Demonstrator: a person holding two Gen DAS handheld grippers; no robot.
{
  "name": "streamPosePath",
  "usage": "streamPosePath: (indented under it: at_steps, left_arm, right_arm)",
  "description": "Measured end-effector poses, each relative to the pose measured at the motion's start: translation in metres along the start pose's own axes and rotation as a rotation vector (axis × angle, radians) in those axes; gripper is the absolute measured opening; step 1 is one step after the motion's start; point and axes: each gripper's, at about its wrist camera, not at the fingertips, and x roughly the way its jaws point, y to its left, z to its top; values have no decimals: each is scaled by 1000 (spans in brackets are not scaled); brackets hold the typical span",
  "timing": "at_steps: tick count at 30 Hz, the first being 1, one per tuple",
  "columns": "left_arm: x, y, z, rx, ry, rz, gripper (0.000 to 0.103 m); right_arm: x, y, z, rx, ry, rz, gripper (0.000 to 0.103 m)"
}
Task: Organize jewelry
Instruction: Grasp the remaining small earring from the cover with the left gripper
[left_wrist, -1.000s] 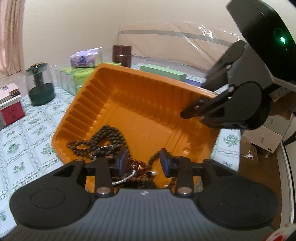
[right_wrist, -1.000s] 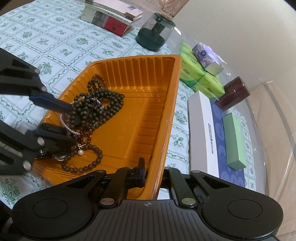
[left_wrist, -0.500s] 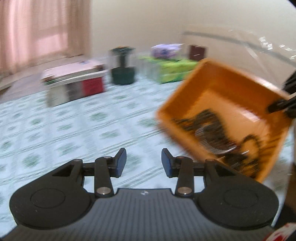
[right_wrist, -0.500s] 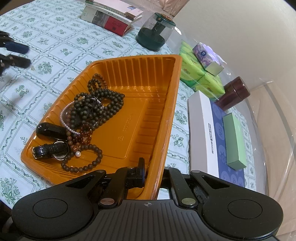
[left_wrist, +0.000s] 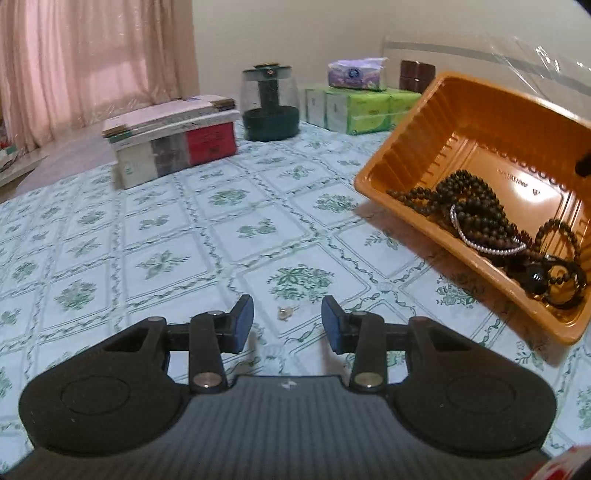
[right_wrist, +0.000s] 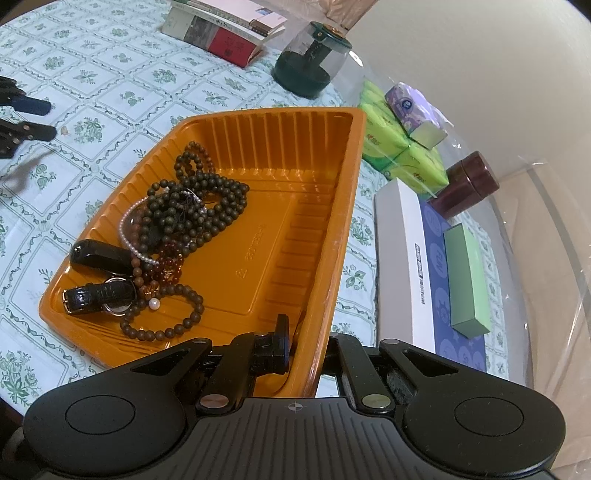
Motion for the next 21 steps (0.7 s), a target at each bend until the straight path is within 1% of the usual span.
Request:
streamPosePath:
  at_steps: [6, 11, 14, 18, 21]
  left_arm:
    - [17, -1, -5, 39, 16, 10, 23]
    - [21, 3, -7, 18, 16, 2, 18]
    - [22, 4, -5, -9, 26, -21, 7]
    - [19, 2, -1, -16, 35, -24, 7]
    - [12, -2, 1, 0, 30, -21, 7]
  right_arm:
    - [0, -1, -1, 5, 5, 2, 5]
    - [2, -1, -1, 7, 9, -1, 5]
    - [2, -2, -1, 9, 10, -2, 5]
    - [3, -1, -2, 9, 11, -4, 5]
    - [3, -1, -2, 10, 10, -3, 5]
